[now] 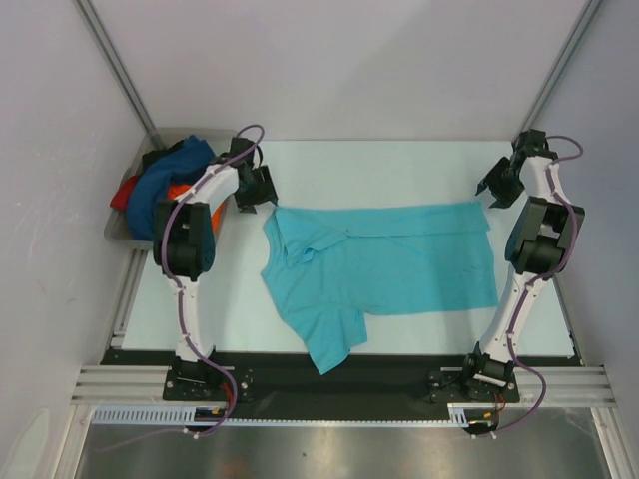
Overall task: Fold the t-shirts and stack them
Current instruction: Fold the tshirt
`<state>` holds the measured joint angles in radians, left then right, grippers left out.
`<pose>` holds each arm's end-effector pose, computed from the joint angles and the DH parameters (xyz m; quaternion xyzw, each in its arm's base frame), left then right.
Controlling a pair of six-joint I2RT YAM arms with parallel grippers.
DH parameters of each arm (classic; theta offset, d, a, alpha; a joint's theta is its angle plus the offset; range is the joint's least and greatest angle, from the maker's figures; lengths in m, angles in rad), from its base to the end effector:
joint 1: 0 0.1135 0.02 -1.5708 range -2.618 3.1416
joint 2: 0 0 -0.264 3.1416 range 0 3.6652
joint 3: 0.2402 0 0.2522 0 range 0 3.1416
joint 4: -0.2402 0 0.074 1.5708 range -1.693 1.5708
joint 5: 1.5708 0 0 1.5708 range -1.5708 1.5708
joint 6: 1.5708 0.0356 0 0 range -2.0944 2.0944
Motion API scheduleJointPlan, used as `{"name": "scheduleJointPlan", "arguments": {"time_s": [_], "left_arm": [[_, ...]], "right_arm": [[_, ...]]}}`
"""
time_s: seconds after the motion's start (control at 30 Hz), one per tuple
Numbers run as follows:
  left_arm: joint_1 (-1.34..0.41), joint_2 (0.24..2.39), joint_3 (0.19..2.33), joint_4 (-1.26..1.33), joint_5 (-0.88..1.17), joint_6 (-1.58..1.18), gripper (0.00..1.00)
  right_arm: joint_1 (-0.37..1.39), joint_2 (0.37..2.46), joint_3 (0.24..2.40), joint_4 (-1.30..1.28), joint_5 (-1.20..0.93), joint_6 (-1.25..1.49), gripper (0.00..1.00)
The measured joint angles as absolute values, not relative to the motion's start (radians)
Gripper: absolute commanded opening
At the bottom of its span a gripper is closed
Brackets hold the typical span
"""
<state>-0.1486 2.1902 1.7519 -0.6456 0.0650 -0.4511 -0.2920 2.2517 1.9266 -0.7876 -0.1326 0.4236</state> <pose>0.4662 -0.0721 0.1820 -0.1384 0.9601 -0.1013 0.2209 0.4666 -0.1353 0.1992 0.3262 0.9155 0.0793 0.2218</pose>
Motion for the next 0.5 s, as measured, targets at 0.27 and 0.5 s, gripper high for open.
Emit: {"name": "scheduleJointPlan", "arguments": {"time_s": [0.27, 0.5], "left_arm": [[-0.196, 1.897, 1.576, -0.653, -0.020, -0.416, 0.63], [-0.331, 1.583, 1.232, -0.557, 0.120, -0.372, 0.53]], "right_arm": [[-0.164, 2.096, 1.845, -0.743, -0.126, 0.419, 0.69], [0.146, 1.832, 1.458, -0.502, -0.358, 0.537, 0.55]]}}
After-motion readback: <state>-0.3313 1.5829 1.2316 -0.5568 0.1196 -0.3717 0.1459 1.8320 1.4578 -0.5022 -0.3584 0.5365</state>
